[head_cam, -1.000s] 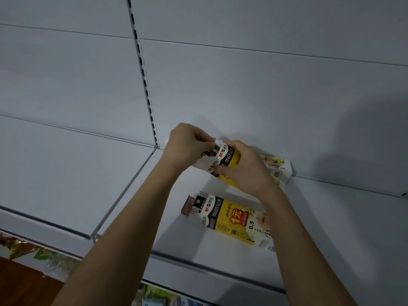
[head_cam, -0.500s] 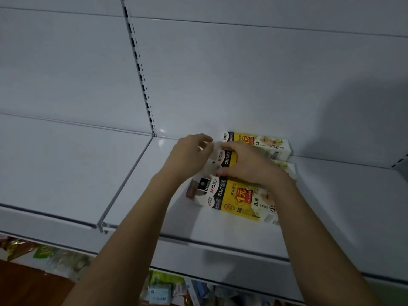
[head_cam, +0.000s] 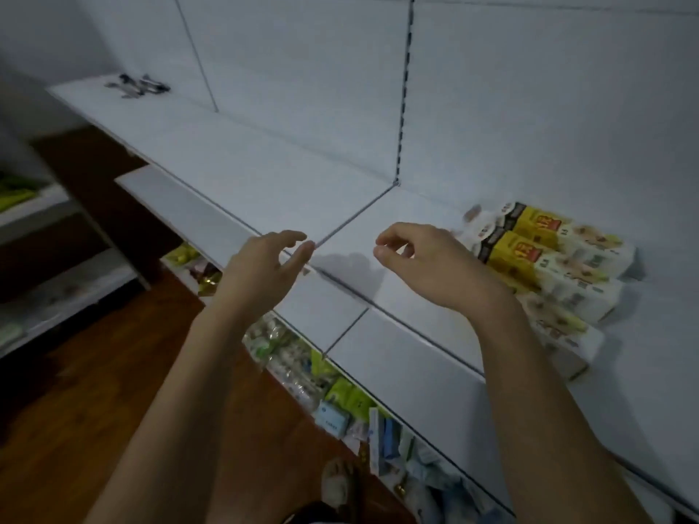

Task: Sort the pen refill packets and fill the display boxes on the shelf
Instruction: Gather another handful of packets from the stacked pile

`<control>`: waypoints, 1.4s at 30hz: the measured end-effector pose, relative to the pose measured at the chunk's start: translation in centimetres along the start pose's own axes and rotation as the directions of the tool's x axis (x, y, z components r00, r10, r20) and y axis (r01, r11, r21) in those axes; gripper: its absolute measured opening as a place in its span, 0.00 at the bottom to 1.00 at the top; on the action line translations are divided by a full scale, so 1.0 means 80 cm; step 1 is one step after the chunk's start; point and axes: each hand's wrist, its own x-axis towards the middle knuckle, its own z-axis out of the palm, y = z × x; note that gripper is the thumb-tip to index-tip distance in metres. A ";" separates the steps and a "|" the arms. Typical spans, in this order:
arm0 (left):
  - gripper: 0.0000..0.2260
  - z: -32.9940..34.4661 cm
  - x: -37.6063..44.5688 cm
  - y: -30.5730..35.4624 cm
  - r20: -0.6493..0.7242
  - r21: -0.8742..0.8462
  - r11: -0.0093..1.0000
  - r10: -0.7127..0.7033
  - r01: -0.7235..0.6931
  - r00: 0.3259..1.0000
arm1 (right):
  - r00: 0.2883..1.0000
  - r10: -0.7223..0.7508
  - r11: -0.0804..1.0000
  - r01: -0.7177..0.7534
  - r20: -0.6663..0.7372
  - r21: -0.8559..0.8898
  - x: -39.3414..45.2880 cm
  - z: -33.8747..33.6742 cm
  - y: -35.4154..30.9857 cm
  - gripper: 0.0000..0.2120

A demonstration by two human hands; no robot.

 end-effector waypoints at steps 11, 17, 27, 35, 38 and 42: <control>0.21 -0.014 -0.223 -0.187 0.078 0.011 0.758 -0.651 0.652 0.755 | 0.883 -0.072 0.993 0.106 0.463 -0.048 -0.016 0.187 -0.073 0.13; 0.23 -0.031 -0.280 -0.283 0.095 -0.039 0.705 -0.702 0.708 0.705 | 0.761 0.000 0.978 0.137 0.649 -0.160 0.021 0.291 -0.129 0.17; 0.24 -0.105 -0.311 -0.471 0.042 -0.047 0.618 -0.783 0.784 0.620 | 0.722 -0.053 0.974 0.189 0.690 -0.123 0.104 0.448 -0.263 0.17; 0.24 -0.145 -0.215 -0.577 -0.018 -0.031 0.620 -0.785 0.784 0.620 | 0.696 -0.074 0.967 0.226 0.714 -0.121 0.237 0.519 -0.314 0.18; 0.26 -0.165 -0.156 -0.620 -0.006 -0.010 0.616 -0.788 0.788 0.616 | 0.689 -0.099 0.962 0.251 0.718 -0.108 0.312 0.540 -0.336 0.18; 0.25 -0.208 -0.075 -0.667 -0.057 0.018 0.637 -0.769 0.771 0.637 | 0.709 -0.151 0.959 0.273 0.689 -0.072 0.405 0.554 -0.373 0.19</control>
